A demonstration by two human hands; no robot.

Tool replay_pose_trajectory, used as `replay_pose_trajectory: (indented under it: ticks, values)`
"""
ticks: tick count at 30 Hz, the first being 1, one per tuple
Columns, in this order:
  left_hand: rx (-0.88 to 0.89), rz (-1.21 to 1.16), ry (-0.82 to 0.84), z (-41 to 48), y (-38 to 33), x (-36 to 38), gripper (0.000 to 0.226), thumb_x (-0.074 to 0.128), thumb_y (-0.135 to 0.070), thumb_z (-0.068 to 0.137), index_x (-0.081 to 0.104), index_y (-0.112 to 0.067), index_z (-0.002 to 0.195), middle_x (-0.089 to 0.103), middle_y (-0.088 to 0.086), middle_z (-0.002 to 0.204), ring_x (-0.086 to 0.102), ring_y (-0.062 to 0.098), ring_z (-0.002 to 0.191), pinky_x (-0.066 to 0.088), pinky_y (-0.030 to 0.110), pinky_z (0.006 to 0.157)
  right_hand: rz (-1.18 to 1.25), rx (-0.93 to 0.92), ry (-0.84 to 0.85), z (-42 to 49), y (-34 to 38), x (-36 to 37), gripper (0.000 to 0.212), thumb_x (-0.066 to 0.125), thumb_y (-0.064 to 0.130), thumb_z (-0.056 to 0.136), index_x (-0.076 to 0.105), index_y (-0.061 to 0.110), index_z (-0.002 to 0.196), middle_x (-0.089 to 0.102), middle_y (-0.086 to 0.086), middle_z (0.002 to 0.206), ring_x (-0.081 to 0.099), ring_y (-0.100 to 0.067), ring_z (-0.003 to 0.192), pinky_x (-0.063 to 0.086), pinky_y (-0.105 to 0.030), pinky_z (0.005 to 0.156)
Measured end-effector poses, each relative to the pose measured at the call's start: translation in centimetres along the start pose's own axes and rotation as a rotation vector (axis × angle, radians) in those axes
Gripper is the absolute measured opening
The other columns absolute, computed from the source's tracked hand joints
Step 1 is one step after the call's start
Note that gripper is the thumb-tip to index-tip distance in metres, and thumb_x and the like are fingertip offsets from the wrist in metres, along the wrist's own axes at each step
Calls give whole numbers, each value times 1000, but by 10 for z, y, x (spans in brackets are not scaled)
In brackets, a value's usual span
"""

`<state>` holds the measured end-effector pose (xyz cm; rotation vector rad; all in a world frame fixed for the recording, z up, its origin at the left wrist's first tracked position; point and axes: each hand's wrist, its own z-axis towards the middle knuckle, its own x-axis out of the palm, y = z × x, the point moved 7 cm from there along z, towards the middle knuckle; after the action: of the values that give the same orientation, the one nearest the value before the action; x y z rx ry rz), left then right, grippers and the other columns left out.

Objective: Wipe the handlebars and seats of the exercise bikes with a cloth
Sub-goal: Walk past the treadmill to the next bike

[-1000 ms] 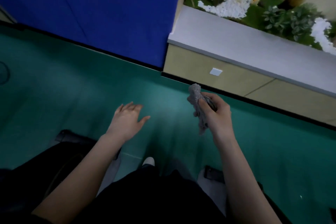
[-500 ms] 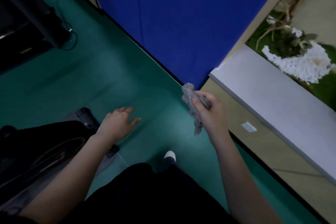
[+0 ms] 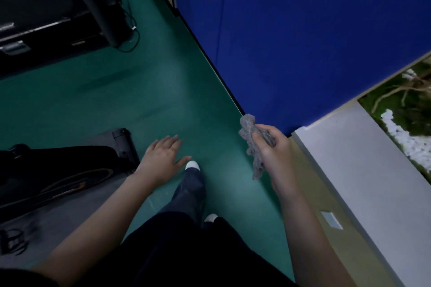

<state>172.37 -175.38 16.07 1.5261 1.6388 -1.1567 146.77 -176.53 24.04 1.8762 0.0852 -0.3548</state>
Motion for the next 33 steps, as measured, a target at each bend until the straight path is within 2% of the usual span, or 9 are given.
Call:
replay_pose_trajectory:
  ticks: [3, 8, 11, 13, 17, 24, 27, 30, 33]
  values:
    - [-18, -18, 27, 38, 11, -8, 66, 33, -58, 95, 25, -19, 149, 18, 0, 158, 12, 17, 146, 7, 36, 118, -56, -34, 30, 40, 20, 20, 13, 62, 25, 91, 66, 31, 102, 68, 16, 95, 64, 6, 84, 46, -5, 64]
    - [-46, -68, 38, 99, 35, -34, 65, 31, -57, 96, 24, -19, 148, 25, 0, 157, 15, 17, 146, 8, 37, 119, -156, -41, 83, 110, 56, 57, 14, 62, 24, 91, 65, 28, 105, 66, 14, 95, 63, 4, 83, 47, -12, 67]
    - [-64, -84, 34, 126, 54, -51, 65, 32, -57, 96, 25, -20, 148, 26, 0, 156, 16, 17, 145, 10, 36, 119, -177, -71, 96, 145, 80, 80, 13, 62, 23, 91, 65, 29, 102, 64, 18, 89, 60, 11, 75, 44, -3, 59]
    - [-102, -110, 23, 137, 70, -61, 64, 32, -57, 96, 26, -19, 148, 28, 1, 155, 18, 18, 145, 10, 37, 118, -190, -86, 130, 163, 92, 98, 13, 61, 24, 91, 65, 29, 103, 65, 17, 90, 60, 12, 77, 45, -3, 59]
    - [-215, -149, -27, 147, 104, -76, 62, 34, -56, 95, 30, -20, 145, 36, 2, 151, 23, 18, 144, 13, 37, 117, -220, -125, 234, 194, 116, 136, 15, 61, 25, 92, 66, 27, 106, 66, 16, 92, 61, 8, 81, 48, -8, 62]
    - [-458, -265, -119, 156, 151, -91, 62, 40, -55, 94, 36, -17, 143, 43, 9, 147, 28, 21, 142, 15, 37, 116, -294, -239, 455, 250, 150, 212, 13, 62, 20, 91, 65, 29, 100, 63, 19, 82, 59, 11, 71, 47, -10, 59]
    - [-557, -294, -137, 167, 160, -97, 62, 39, -55, 94, 35, -18, 144, 41, 6, 148, 27, 20, 142, 16, 37, 116, -319, -264, 554, 281, 161, 238, 15, 63, 19, 90, 66, 30, 100, 62, 22, 85, 59, 14, 74, 46, -7, 61]
    - [-657, -321, -167, 185, 164, -109, 62, 39, -55, 95, 35, -17, 144, 41, 5, 148, 26, 19, 142, 16, 37, 116, -341, -288, 636, 321, 178, 256, 16, 62, 21, 91, 67, 28, 104, 62, 24, 90, 59, 10, 81, 47, -11, 70]
    - [-722, -342, -176, 209, 161, -123, 63, 37, -55, 95, 34, -17, 145, 40, 5, 148, 26, 19, 142, 16, 37, 116, -351, -336, 678, 365, 201, 264, 16, 62, 23, 91, 67, 27, 105, 62, 24, 90, 58, 12, 81, 46, -10, 70]
